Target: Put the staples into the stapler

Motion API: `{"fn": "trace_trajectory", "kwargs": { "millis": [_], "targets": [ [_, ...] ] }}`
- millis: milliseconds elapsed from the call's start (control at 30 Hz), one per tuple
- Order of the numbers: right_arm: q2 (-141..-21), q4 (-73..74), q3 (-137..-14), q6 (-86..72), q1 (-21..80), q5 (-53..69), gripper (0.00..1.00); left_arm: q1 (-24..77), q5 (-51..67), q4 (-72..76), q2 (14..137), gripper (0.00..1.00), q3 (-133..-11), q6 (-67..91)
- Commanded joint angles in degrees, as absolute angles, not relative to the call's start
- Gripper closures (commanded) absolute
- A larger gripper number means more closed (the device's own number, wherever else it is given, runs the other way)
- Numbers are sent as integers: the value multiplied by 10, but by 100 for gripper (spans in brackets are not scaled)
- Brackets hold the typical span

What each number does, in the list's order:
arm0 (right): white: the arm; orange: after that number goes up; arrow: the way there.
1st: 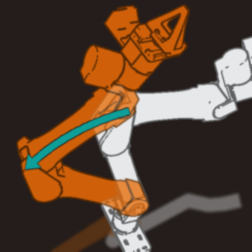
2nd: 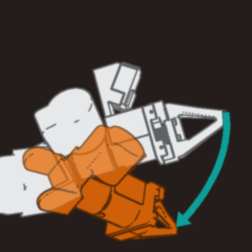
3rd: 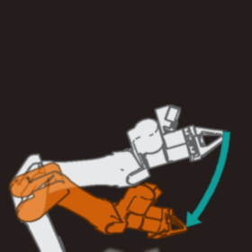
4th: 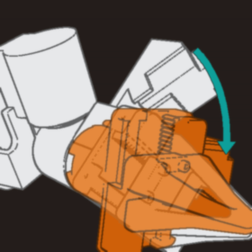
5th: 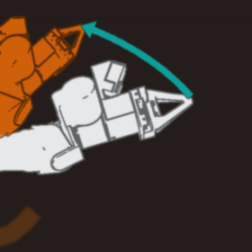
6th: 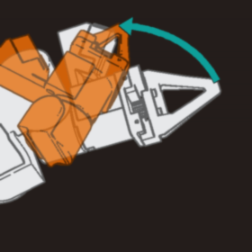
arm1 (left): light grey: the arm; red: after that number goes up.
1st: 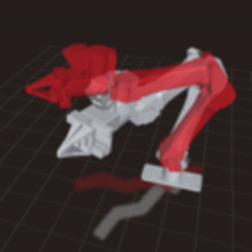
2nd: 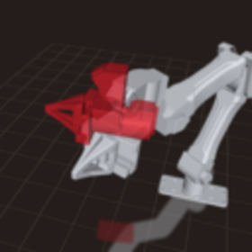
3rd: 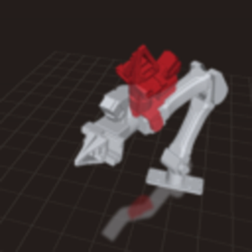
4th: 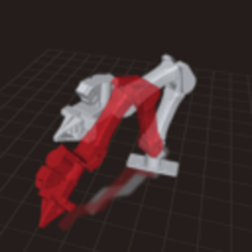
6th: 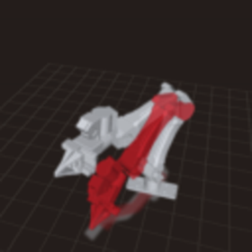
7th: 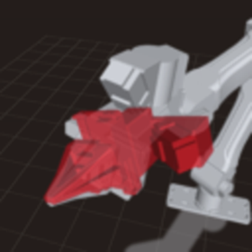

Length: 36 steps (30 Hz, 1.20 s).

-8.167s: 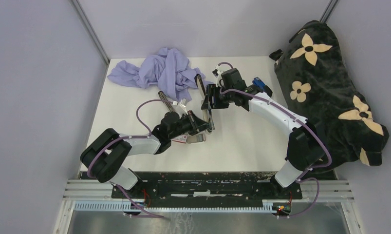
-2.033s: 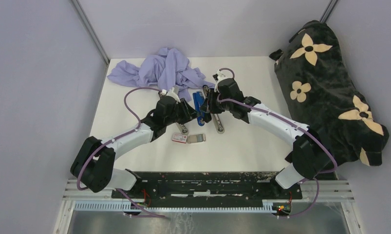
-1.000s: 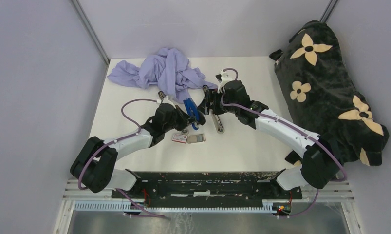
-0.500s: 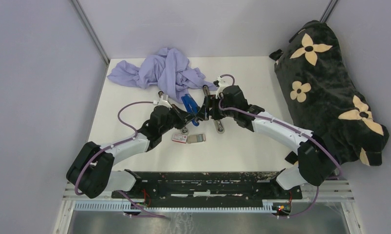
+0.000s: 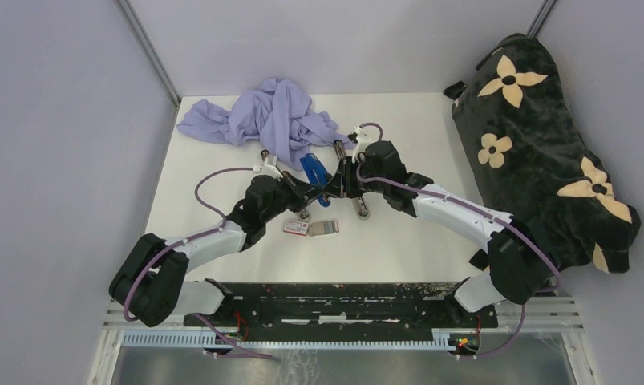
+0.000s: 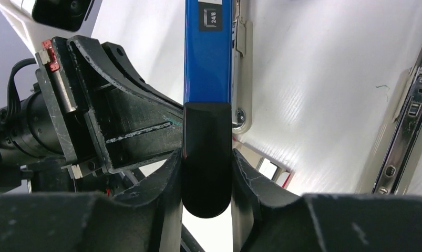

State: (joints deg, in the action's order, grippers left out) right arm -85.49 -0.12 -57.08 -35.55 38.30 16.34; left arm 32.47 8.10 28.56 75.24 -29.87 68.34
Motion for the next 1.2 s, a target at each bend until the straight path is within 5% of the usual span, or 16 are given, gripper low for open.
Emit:
{"fn": "trace_trajectory", "kwargs": {
  "millis": [0, 133, 600, 1167],
  "targets": [
    [-807, 4, -584, -327, 378, 142, 88, 308, 88, 345, 721, 97, -280, 693],
    [-784, 29, -595, -320, 353, 145, 98, 288, 93, 337, 699, 97, -251, 681],
    [-776, 87, -713, -316, 240, 184, 99, 289, 140, 265, 668, 97, -260, 533],
    [-895, 227, -932, -281, 132, 203, 99, 411, 207, 220, 695, 97, -348, 347]
  ]
}}
